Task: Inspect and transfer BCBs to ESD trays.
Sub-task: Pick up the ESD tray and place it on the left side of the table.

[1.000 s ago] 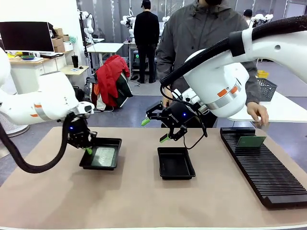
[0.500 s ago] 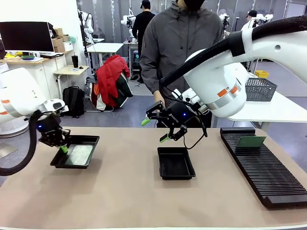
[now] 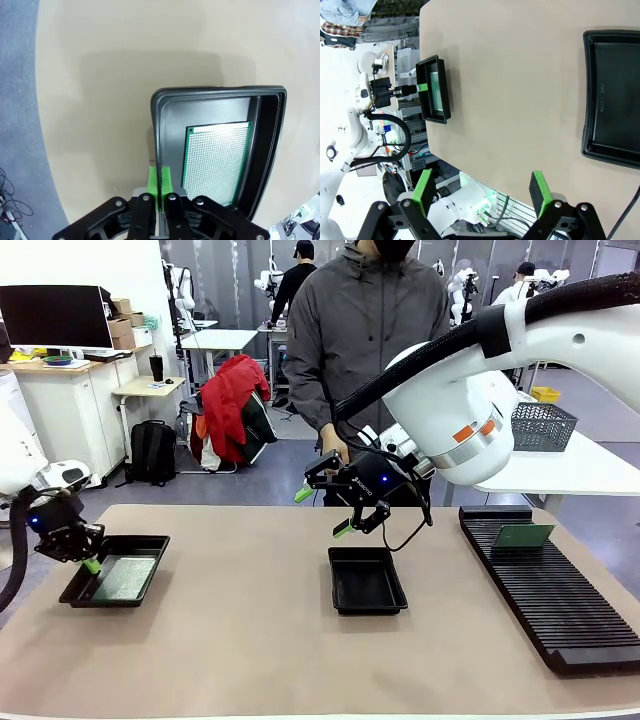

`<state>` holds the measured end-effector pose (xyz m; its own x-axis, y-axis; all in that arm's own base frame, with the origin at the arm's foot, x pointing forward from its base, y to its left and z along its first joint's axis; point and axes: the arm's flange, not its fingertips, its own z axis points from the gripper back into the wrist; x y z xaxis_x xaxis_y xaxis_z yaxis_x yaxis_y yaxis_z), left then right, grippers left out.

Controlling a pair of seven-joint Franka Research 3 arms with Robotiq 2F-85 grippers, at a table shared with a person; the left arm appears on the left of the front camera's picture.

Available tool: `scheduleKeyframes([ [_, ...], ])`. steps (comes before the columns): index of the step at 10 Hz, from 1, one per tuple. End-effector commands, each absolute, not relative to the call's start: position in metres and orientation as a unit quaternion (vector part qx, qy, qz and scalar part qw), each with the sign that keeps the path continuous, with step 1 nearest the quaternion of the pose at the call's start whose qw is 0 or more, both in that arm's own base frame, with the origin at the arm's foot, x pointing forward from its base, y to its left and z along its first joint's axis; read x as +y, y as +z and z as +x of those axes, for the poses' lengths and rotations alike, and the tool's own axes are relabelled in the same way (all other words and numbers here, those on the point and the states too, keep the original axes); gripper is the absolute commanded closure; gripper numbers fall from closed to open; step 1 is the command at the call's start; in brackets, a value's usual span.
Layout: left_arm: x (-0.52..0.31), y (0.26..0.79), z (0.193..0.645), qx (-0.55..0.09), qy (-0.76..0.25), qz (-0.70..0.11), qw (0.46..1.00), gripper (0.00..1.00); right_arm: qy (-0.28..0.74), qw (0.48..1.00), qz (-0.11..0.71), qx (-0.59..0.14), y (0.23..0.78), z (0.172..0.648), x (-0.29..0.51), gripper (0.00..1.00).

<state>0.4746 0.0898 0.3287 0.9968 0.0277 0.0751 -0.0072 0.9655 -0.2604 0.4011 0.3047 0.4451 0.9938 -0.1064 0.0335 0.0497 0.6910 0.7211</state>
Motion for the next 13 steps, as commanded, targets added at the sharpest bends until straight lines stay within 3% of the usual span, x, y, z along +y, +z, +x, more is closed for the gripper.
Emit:
scheduleKeyframes([
  [1, 0.092, 0.318, 0.471, -0.056, 0.017, -0.141, 0.988, 0.97, -0.046, 0.921, 0.384, -0.035, 0.446, 0.401, 0.305, 0.00],
  [7, 0.091, 0.291, 0.466, -0.067, 0.009, -0.151, 0.986, 0.97, -0.046, 0.921, 0.384, -0.035, 0.446, 0.401, 0.305, 0.00],
  [8, 0.087, 0.294, 0.460, -0.098, 0.000, -0.140, 0.985, 0.97, -0.046, 0.921, 0.384, -0.035, 0.446, 0.401, 0.305, 0.00],
  [9, 0.091, 0.299, 0.471, -0.049, 0.022, -0.142, 0.988, 0.97, -0.046, 0.921, 0.384, -0.035, 0.446, 0.401, 0.305, 0.00],
  [13, 0.091, 0.299, 0.471, -0.049, 0.022, -0.142, 0.988, 0.97, -0.046, 0.921, 0.384, -0.035, 0.446, 0.401, 0.305, 0.00],
])
